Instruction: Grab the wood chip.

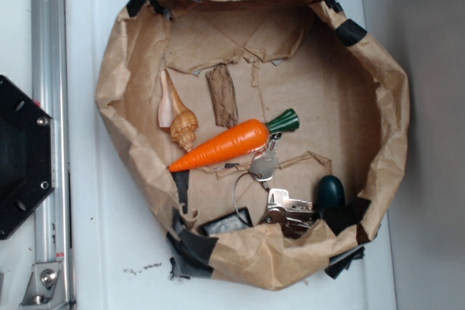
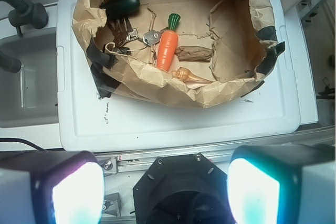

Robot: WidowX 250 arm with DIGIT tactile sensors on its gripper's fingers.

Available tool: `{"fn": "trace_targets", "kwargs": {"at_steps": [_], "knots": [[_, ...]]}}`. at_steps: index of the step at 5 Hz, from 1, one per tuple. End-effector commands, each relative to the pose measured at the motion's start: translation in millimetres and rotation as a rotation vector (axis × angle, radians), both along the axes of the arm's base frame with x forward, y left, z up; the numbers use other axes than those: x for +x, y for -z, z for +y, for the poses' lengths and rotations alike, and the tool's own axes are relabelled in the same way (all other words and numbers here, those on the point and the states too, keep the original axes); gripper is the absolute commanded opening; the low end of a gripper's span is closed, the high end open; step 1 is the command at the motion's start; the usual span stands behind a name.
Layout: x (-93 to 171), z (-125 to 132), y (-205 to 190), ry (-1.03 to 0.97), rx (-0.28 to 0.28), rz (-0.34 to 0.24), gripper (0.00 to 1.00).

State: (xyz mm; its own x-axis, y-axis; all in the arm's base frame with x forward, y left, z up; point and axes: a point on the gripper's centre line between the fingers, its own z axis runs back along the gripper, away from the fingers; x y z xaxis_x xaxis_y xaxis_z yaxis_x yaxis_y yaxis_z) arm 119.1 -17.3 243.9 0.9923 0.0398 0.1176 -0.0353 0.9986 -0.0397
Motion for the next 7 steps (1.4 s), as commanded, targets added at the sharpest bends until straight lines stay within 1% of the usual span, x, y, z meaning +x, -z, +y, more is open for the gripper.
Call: {"fn": "trace_targets", "kwargs": {"at_steps": [1,2,3,4,5,6,7], "knots": [[0.0,0.0,0.0,0.0,0.0,0.0,1.0],[50.0,18.4,11.6,0.019,0.075,-0.026,1.0],[88.1,25.8,29.3,0.143,0.065,-0.023,1.0],[105.9,31.8,52.8,0.389,0.032,-0.051,1.0],[125.3,41.6,79.5,0.551,0.042,-0.05,1.0],[134.2,43.1,104.3,0.638,0.122,-0.003,1.0],[143.4,48.5,139.3,0.656,0.16,0.046,1.0]]}}
